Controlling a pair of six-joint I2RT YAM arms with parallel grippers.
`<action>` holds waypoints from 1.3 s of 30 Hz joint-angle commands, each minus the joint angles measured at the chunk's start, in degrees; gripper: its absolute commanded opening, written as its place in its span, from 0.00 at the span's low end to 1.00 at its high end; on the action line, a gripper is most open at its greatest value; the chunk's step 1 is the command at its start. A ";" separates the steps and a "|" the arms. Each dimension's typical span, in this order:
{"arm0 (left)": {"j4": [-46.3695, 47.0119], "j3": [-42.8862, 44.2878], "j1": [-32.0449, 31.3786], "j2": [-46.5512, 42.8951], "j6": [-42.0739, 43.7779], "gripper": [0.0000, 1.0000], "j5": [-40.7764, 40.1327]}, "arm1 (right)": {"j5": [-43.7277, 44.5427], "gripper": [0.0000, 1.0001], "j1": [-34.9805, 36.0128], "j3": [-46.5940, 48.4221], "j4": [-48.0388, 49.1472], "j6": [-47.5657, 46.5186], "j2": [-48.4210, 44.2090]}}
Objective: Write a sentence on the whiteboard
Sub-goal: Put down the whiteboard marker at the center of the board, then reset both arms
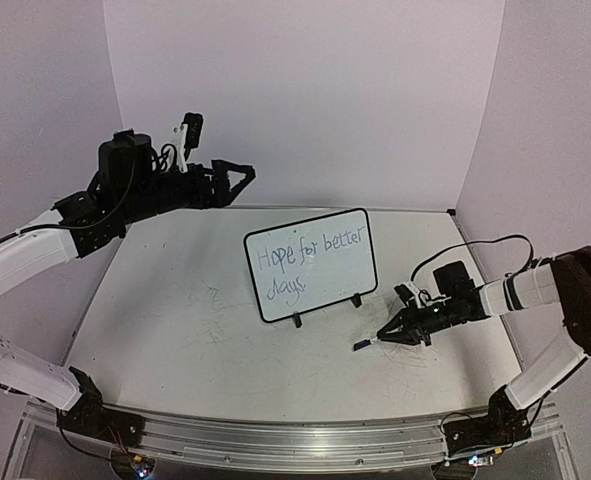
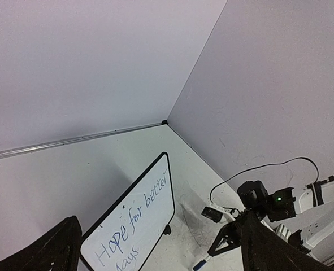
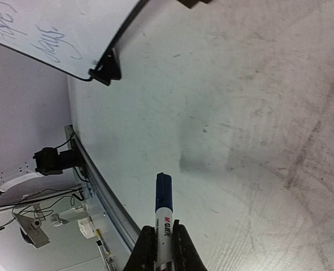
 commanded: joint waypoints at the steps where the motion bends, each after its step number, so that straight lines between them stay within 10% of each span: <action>1: -0.49 0.86 0.03 -1.09 1.64 0.99 -1.97 | 8.28 0.08 -0.99 -1.36 0.35 -2.54 2.52; 9: -0.74 0.25 0.03 -3.90 2.26 0.99 -4.22 | 24.37 0.43 -1.51 -0.65 0.26 0.94 -1.87; 19: -6.39 4.32 0.03 -7.71 6.97 0.99 -21.18 | 58.57 0.97 -1.76 13.48 -23.37 -0.25 -24.73; 39: -8.81 15.22 0.02 -12.07 15.34 0.99 -30.76 | 66.66 0.98 -1.82 54.41 -28.57 -25.89 -40.26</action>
